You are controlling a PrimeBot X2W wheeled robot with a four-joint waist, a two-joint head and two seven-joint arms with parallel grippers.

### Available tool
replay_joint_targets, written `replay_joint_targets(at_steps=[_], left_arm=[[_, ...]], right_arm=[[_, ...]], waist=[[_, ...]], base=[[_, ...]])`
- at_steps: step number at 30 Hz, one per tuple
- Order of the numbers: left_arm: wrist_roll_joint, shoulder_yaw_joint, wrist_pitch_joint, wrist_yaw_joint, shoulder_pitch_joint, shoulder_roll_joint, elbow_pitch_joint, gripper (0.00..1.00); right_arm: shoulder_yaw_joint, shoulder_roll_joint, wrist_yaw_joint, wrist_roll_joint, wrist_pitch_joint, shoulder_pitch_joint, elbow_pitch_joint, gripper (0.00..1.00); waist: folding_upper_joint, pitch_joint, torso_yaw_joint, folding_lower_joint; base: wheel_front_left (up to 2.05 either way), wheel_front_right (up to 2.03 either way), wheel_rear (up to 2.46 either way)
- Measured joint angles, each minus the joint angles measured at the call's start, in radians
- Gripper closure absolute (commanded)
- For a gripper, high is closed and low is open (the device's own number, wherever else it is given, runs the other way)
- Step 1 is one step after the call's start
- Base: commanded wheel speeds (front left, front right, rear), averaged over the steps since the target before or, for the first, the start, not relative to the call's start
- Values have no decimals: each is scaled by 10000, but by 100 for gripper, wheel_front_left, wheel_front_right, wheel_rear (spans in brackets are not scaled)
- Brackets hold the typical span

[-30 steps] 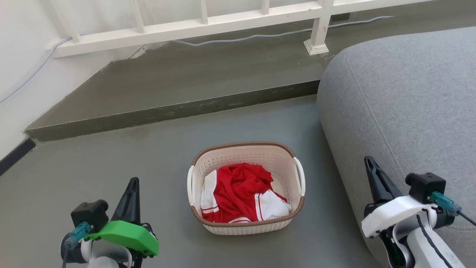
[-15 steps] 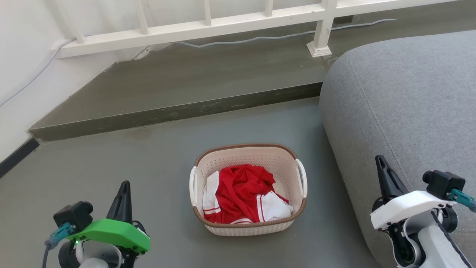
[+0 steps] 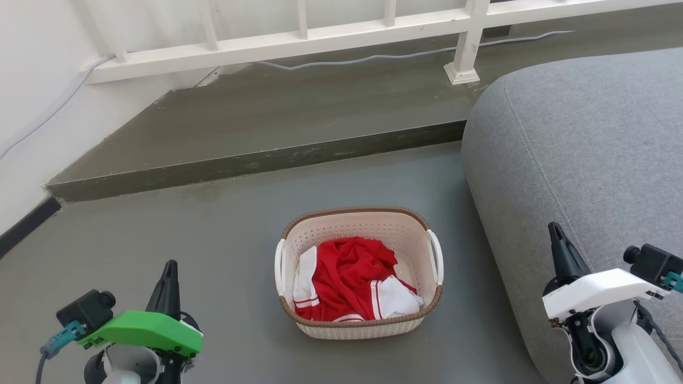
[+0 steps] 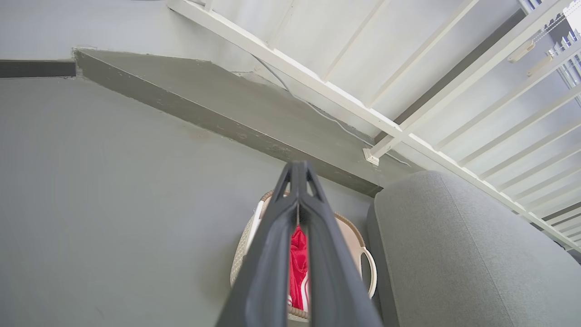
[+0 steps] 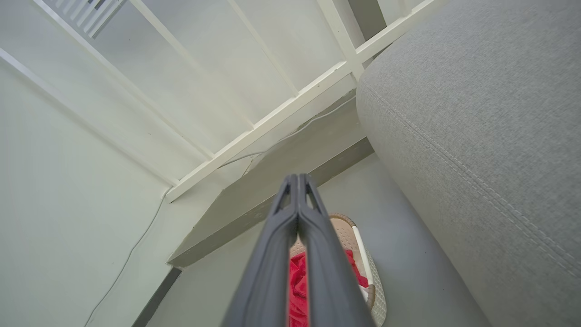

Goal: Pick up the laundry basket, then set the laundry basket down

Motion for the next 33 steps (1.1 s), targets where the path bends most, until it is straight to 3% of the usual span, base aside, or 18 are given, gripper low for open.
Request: replay_joint_targets(at_steps=[33], left_arm=[[-3835,882,1187,-174,0,-21,-362,100]], right_arm=[[-1162,360,184,4115,1183,-8,-182,100]], waist=[[0,-119,200,0]], base=[[0,0,0]])
